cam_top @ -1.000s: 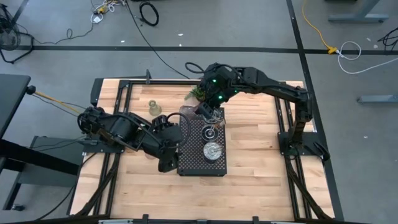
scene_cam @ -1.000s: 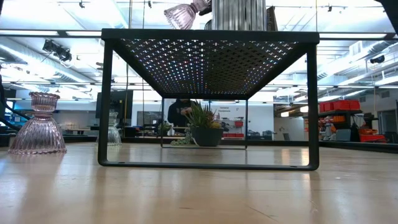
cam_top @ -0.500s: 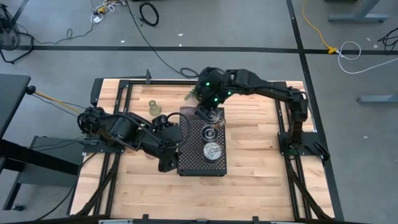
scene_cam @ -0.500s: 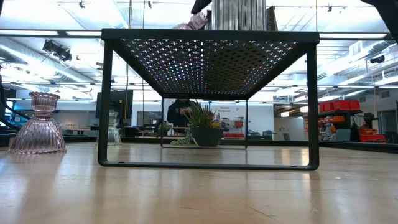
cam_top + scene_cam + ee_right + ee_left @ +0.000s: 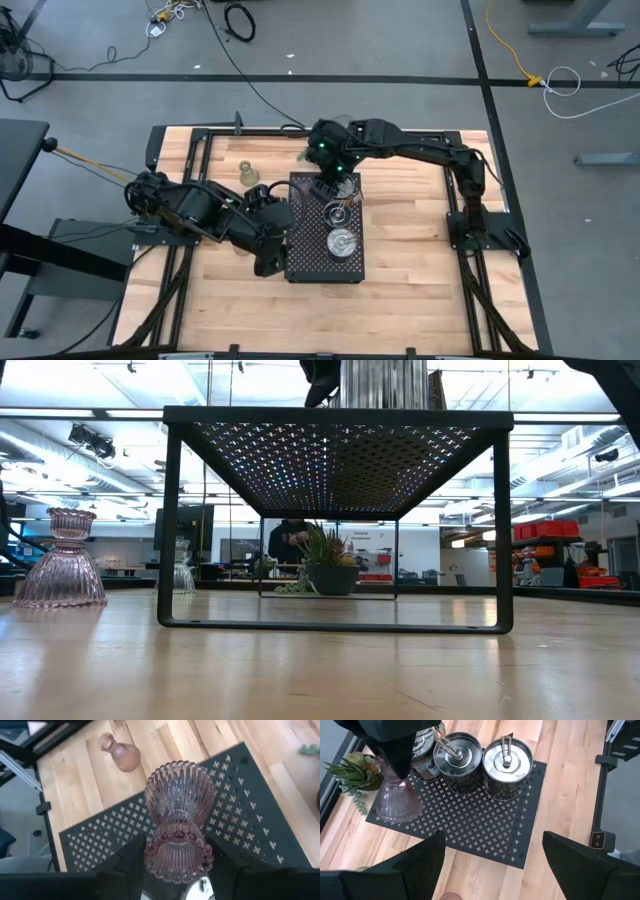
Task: Pick & Place candle stick holders
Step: Put the right pink glass candle holder on the shelf
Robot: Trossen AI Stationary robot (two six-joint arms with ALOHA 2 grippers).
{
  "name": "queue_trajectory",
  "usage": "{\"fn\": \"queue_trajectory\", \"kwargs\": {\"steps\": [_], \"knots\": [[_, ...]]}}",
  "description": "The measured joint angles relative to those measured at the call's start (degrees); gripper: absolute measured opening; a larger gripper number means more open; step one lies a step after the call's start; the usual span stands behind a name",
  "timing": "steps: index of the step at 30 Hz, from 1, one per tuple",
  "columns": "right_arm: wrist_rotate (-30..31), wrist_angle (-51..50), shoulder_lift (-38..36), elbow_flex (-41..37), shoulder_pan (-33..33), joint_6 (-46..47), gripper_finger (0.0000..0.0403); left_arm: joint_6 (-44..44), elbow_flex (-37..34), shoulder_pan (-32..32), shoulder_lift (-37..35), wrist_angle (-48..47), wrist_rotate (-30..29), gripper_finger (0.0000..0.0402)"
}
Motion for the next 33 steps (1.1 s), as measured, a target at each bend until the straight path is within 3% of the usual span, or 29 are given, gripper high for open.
{"fn": "queue_trajectory", "kwargs": {"steps": [33], "knots": [[1.38, -2.26, 1.86, -0.04, 0.2, -1.43, 0.0161, 0.13, 0.0, 0.0, 0.0, -0.02, -0.64, 0.0335]]}}
